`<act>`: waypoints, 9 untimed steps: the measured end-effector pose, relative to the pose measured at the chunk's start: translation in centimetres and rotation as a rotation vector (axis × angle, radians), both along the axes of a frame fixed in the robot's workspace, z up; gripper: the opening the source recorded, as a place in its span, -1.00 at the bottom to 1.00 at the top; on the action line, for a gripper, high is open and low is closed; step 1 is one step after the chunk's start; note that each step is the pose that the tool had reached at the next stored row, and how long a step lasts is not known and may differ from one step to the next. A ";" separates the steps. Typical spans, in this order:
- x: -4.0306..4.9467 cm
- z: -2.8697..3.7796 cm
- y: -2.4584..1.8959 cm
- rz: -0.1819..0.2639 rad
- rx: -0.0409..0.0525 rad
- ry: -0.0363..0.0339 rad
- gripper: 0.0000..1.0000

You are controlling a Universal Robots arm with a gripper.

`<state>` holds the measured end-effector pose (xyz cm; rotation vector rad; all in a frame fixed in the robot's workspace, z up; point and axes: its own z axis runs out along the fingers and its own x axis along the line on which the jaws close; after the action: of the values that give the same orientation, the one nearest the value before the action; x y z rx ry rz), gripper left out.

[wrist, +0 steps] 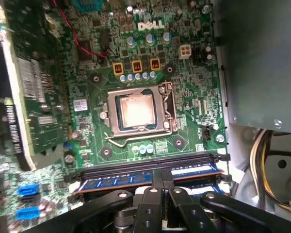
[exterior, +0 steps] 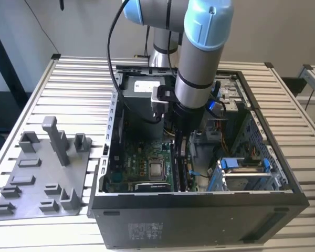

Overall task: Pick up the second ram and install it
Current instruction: 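Press down the second ram until it locks into place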

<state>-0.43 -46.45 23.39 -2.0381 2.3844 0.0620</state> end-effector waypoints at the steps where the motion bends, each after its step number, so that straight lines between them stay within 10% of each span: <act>1: 0.01 0.45 0.01 0.000 0.0004 -0.0001 -0.79; 9: 0.01 3.24 0.01 0.000 0.0003 0.0000 -0.79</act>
<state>-0.43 -46.44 26.63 -2.0381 2.3841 0.0623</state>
